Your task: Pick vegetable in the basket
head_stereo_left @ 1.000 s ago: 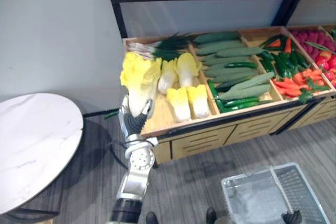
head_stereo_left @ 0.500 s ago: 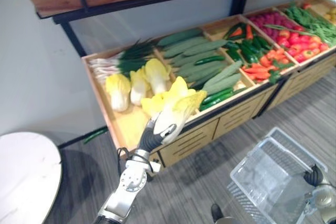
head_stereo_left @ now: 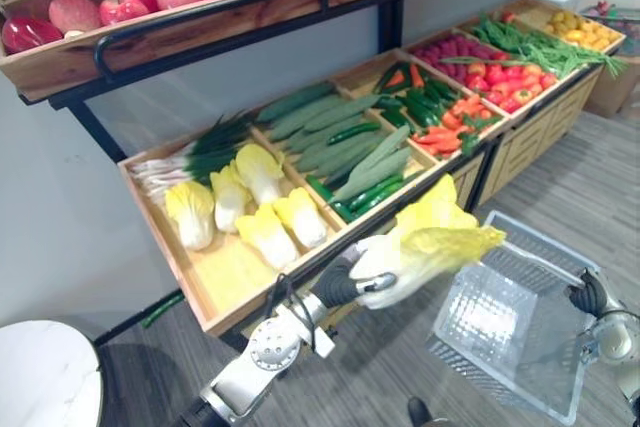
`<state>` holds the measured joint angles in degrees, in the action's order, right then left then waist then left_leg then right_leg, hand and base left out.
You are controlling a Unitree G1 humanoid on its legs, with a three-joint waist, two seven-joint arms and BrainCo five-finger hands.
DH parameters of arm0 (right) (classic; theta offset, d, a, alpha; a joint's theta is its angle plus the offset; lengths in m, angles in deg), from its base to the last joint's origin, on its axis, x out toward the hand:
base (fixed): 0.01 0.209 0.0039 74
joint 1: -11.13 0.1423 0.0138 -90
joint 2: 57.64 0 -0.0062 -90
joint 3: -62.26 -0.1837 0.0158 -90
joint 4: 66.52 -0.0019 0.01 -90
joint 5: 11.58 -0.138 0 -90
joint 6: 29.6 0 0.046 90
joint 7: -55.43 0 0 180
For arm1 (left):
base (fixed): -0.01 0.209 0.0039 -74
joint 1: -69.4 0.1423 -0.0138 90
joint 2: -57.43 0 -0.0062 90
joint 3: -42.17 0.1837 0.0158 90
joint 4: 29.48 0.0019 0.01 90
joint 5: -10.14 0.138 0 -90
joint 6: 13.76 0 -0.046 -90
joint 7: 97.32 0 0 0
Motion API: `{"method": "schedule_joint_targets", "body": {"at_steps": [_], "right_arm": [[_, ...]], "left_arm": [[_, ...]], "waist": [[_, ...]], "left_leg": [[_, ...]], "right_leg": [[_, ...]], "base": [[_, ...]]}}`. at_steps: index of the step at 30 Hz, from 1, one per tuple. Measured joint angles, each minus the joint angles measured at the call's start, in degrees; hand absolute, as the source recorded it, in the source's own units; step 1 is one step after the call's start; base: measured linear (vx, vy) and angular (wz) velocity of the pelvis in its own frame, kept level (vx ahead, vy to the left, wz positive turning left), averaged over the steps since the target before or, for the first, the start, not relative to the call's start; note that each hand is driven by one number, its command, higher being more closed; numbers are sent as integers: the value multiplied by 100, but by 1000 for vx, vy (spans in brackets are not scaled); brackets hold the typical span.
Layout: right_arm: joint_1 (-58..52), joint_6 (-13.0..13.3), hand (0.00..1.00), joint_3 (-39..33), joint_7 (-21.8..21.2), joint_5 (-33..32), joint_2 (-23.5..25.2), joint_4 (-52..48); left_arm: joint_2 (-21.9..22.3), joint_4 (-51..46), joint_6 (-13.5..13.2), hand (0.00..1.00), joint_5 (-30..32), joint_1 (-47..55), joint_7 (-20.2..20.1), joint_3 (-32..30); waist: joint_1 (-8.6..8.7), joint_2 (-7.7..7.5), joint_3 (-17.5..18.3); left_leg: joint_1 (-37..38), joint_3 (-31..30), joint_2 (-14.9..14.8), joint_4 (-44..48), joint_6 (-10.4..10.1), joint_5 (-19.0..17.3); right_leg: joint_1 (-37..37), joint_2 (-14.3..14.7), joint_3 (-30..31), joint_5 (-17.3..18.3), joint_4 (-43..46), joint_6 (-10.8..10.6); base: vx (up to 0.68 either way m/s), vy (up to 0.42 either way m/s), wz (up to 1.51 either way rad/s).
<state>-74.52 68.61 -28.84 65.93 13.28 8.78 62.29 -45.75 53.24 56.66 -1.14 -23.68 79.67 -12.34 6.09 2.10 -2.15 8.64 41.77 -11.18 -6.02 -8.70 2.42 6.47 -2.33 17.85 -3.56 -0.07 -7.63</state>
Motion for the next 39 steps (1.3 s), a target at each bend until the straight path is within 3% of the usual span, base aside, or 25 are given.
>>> {"method": "schedule_joint_targets", "body": {"at_steps": [8, 15, 18, 24, 27, 39], "right_arm": [[7, -5, 100, 296, -17, 5, 13, -368], [329, 2, 100, 696, -124, 4, 112, -669], [570, 3, 100, 862, -150, -2, 272, -677], [815, 7, 100, 1118, -226, 1, 353, -680], [981, 10, 100, 1169, -232, -3, 411, -679], [1095, 15, 100, 1194, -367, -3, 412, -637]], "left_arm": [[-6, 109, 0, 100, 55, -537, -175, 999], [475, 1233, 19, 100, 600, -1015, -152, 1573], [851, 1897, 41, 100, 1108, -1279, -98, 1687], [1354, 2907, 144, 100, 1731, -1564, 30, 1743], [1484, 3443, 156, 100, 2106, -1700, 49, 1730], [2021, 4787, 404, 100, 3074, -2063, 567, 891]], "waist": [[3, -70, 52], [139, -63, 96], [188, -71, 95], [209, -82, 88], [328, -92, 81], [468, -138, 42]], "left_leg": [[70, 41, 14, 1, -58, -72], [97, 52, 50, 1, -39, -81], [121, 50, 56, 1, -38, -81], [139, 49, 82, 1, -36, -82], [138, 42, 106, 0, -34, -82], [51, -54, 210, 1, -19, -94]], "right_leg": [[-73, -37, -24, -47, -70, 2], [-89, -60, -14, -74, -68, 40], [-89, -51, 21, -74, -65, 40], [-72, -42, 90, -70, -63, 38], [-64, -54, 112, -63, -65, 28], [31, -111, 137, -81, -78, 19]], "base": [[28, 2, -1], [11, 2, 0], [-10, -21, -5], [-21, -20, -5], [-10, -7, -1], [-1, -1, 0]]}}
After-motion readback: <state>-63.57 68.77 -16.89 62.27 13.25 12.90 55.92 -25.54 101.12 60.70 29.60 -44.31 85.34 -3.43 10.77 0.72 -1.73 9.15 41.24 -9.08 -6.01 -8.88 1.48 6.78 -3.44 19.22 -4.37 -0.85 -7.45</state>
